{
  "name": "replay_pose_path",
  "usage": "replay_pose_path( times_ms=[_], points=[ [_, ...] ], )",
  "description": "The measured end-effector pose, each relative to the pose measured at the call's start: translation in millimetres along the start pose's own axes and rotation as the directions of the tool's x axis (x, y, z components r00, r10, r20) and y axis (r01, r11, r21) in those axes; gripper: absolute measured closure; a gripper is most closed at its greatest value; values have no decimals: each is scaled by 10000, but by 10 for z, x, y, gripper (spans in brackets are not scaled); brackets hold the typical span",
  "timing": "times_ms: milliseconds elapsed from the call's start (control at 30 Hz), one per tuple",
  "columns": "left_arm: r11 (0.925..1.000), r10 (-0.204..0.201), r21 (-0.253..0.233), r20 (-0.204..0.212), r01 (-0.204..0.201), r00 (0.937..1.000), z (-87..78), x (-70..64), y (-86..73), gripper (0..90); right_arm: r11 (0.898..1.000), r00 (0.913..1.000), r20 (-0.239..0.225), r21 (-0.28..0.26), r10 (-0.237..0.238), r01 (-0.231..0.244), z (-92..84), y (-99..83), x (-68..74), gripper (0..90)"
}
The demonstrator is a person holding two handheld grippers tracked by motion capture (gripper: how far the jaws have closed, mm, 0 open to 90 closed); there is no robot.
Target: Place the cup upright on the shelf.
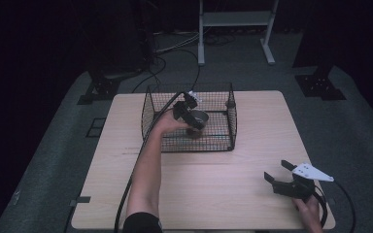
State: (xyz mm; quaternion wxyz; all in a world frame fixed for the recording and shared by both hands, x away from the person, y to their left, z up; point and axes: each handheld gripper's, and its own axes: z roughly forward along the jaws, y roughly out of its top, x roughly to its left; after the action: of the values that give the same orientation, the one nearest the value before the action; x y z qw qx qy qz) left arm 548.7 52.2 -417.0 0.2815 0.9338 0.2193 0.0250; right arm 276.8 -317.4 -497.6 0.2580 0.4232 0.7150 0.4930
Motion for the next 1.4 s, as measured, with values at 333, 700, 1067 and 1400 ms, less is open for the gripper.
replay_pose_path(
  times_ms=[333,700,1067,1400],
  points=[
    [9997,-229,62,29,228,9997,-32,18,-98,175,10000,10000,22,-3,44,-44,1,0,-4,135],
    [9993,-165,320,-261,173,9995,-62,-12,-127,164,10000,10000,26,28,4,-4,3,1,2,135],
    [9993,-7,371,-274,17,9996,-84,-55,-112,121,10000,10000,53,32,-12,12,5,2,5,135],
    [9998,-64,183,-366,70,9993,-124,-75,-106,86,10000,10000,53,63,-62,61,9,3,7,135]
  ],
)
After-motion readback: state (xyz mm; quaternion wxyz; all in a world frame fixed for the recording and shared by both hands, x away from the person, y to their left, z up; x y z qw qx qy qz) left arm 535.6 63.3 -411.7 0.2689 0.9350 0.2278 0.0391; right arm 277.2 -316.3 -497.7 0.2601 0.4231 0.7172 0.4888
